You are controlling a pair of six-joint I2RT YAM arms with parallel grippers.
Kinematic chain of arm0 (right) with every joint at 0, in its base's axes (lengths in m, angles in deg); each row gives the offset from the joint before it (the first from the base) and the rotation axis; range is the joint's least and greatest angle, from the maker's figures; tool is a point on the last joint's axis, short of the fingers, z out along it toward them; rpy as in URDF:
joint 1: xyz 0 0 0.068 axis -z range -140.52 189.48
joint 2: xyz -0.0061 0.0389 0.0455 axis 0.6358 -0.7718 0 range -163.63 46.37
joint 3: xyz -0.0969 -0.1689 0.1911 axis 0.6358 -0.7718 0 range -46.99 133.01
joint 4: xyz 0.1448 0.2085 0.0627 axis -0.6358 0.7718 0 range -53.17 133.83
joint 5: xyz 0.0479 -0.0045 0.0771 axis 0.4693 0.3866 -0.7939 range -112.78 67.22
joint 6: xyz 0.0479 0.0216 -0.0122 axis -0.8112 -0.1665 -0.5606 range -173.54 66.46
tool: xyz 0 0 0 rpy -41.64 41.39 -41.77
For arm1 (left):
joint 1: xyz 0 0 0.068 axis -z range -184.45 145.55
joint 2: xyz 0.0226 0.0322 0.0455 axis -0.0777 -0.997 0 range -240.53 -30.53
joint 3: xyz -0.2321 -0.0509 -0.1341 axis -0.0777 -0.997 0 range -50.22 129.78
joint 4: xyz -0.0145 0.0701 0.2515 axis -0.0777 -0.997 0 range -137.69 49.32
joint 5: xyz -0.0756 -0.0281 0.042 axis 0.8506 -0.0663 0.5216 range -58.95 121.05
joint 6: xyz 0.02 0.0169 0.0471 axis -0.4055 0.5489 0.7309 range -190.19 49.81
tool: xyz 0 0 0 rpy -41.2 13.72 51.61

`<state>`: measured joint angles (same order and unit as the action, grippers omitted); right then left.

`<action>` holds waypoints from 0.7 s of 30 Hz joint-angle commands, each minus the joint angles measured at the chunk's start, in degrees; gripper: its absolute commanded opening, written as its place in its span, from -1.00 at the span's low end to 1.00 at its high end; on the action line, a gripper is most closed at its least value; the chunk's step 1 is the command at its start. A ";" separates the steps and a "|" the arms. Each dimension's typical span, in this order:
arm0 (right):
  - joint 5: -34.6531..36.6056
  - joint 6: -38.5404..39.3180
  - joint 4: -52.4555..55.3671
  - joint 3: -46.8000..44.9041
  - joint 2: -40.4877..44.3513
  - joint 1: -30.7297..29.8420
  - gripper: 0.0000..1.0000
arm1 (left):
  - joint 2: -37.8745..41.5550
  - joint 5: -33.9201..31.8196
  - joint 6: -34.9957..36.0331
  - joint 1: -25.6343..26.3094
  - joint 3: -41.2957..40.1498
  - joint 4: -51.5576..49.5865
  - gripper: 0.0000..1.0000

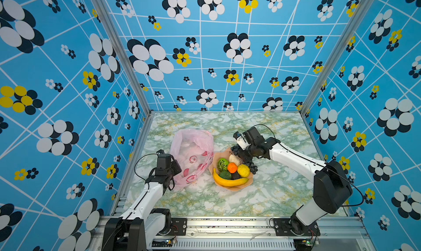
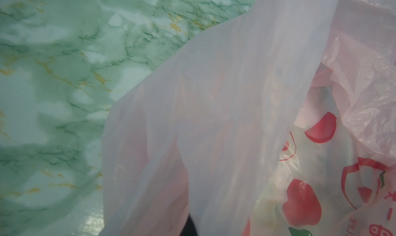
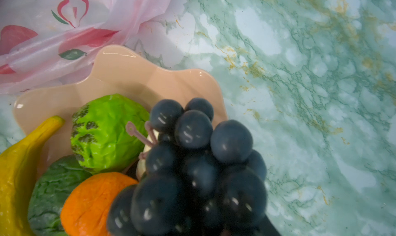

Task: Take fruits out of the plastic bag
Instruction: Place the fruit on the plate.

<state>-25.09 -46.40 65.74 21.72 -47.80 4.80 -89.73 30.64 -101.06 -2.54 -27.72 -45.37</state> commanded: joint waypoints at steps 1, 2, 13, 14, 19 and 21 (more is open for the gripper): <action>-2.18 1.29 -1.43 2.25 -1.90 0.66 -0.17 | 0.31 0.30 -0.32 -0.44 0.35 -0.23 -1.00; -2.35 1.37 -1.43 2.46 -2.26 0.66 -0.16 | 0.27 0.26 -0.32 -0.44 0.35 -0.23 -1.00; -3.49 1.21 -1.58 2.85 -4.18 0.80 0.17 | -0.12 0.28 -0.27 -0.46 0.43 -0.07 -1.00; -3.49 1.05 -1.61 2.81 -4.15 0.83 0.22 | -0.08 0.27 -0.20 -0.42 0.40 -0.06 -1.00; -3.36 1.10 -1.24 3.01 -4.44 0.76 0.39 | -0.22 0.32 -0.17 -0.46 0.41 0.03 -1.00; -3.23 1.09 -1.25 2.93 -4.60 0.82 0.48 | -0.21 0.31 -0.24 -0.39 0.36 0.03 -1.00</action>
<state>-27.47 -45.20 64.45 23.18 -51.26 5.35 -89.73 30.64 -101.04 -2.54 -27.72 -45.37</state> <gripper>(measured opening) 0.727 0.043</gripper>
